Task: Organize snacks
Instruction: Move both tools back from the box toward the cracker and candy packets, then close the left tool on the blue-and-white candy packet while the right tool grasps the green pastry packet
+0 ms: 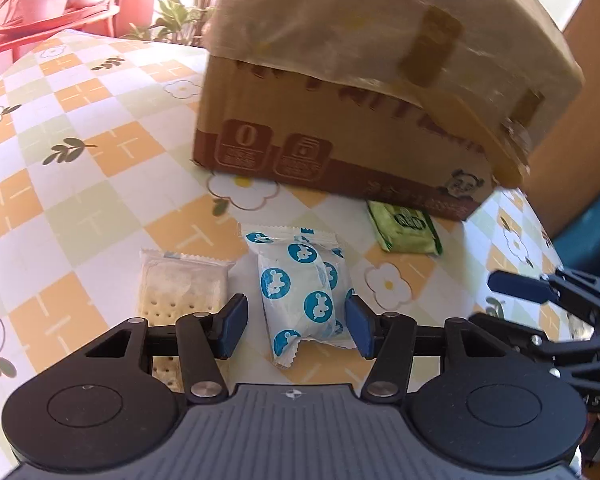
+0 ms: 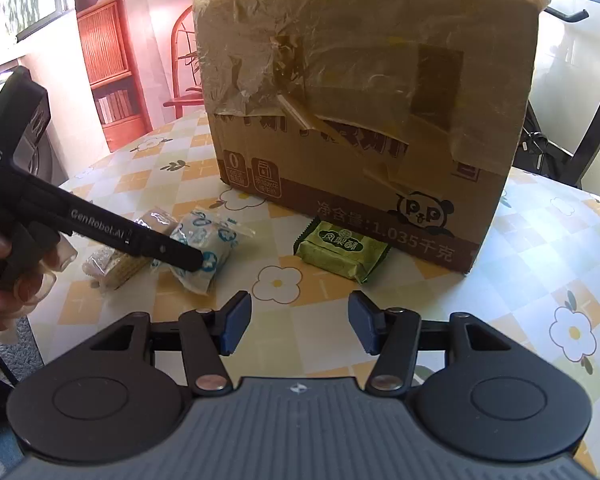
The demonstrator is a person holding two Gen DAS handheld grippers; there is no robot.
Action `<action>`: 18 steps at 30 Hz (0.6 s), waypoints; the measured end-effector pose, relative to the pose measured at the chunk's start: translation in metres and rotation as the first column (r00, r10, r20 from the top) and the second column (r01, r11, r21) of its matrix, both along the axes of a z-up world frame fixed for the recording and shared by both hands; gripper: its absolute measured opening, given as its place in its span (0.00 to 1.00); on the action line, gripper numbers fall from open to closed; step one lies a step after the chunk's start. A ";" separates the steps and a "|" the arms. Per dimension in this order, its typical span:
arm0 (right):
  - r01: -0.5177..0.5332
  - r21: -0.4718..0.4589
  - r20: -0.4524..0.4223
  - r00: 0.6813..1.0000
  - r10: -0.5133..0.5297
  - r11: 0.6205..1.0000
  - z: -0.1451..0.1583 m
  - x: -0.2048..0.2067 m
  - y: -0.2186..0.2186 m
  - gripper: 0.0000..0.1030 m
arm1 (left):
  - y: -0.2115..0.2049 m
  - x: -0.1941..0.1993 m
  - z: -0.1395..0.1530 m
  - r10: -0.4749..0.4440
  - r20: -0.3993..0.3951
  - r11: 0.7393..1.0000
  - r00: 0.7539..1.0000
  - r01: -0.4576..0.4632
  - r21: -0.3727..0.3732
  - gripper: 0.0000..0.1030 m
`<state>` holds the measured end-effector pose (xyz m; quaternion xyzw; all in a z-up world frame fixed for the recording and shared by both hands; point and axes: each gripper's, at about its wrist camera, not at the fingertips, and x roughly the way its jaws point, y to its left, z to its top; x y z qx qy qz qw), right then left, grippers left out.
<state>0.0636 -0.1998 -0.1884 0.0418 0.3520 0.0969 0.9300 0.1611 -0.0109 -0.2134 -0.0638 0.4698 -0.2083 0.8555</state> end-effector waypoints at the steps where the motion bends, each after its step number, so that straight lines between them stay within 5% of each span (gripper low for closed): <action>1: 0.005 -0.001 -0.001 1.000 -0.005 1.000 -0.001 0.001 -0.002 0.55 | 0.002 0.006 0.001 0.023 -0.006 1.000 1.000 -0.023 -0.010 0.56; 8: 0.077 0.033 -0.004 0.997 -0.077 0.996 -0.006 0.023 -0.013 0.57 | -0.010 0.020 0.004 0.055 0.005 0.998 0.998 -0.055 -0.027 0.68; 11: 0.081 0.033 -0.003 0.997 -0.081 0.996 -0.007 0.037 -0.011 0.72 | -0.019 0.017 0.001 0.045 0.026 0.999 0.999 -0.045 0.017 0.68; 13: 0.087 0.012 -0.009 0.996 -0.087 0.996 -0.009 0.047 -0.007 0.75 | -0.024 0.013 0.000 0.041 0.058 0.997 0.997 -0.045 0.064 0.63; 14: 0.093 0.008 -0.017 0.996 -0.093 0.996 -0.011 0.053 -0.005 0.76 | -0.024 0.011 0.000 0.051 0.076 0.995 0.996 -0.057 0.086 0.50; 18: 0.144 0.022 -0.041 0.989 -0.143 0.989 -0.018 0.069 -0.002 0.85 | -0.017 0.009 -0.003 0.054 0.093 0.997 0.994 -0.059 0.052 0.46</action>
